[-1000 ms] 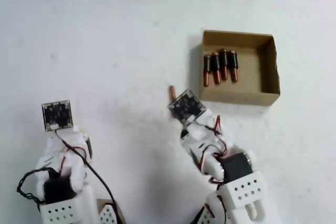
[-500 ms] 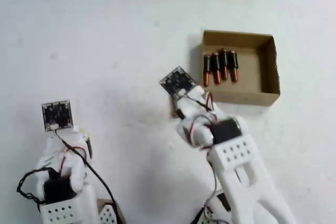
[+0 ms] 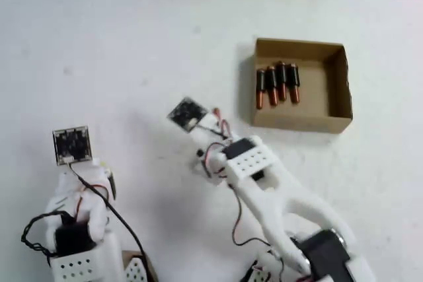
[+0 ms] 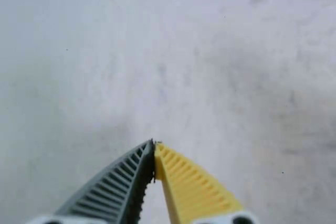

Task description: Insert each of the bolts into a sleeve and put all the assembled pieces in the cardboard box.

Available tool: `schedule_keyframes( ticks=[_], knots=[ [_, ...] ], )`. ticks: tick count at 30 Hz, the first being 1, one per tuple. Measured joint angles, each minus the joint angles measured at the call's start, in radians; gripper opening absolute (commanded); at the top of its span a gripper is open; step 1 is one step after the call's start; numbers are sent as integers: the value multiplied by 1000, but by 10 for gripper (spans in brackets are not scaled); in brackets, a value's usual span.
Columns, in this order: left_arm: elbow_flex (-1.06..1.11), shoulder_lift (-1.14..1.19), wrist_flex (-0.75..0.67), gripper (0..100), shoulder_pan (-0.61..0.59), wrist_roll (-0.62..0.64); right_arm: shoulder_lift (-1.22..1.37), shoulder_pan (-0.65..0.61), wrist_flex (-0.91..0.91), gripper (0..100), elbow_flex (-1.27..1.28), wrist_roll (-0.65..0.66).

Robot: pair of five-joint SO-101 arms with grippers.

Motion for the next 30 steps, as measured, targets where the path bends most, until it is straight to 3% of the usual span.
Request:
schedule_keyframes(
  ticks=[5, 12, 17, 20, 30],
  knots=[
    [0, 0, 0, 23, 0, 0, 129, -6, -98, 18, -2, 0],
    [0, 0, 0, 23, 0, 0, 176, -8, -84, 24, -38, 60],
    [0, 0, 0, 23, 0, 0, 176, -14, -84, 144, -38, 68],
    [0, 0, 0, 23, 0, 0, 176, -20, -84, 154, -38, 68],
    [0, 0, 0, 23, 0, 0, 210, -15, 94, 156, -166, 68]
  ],
)
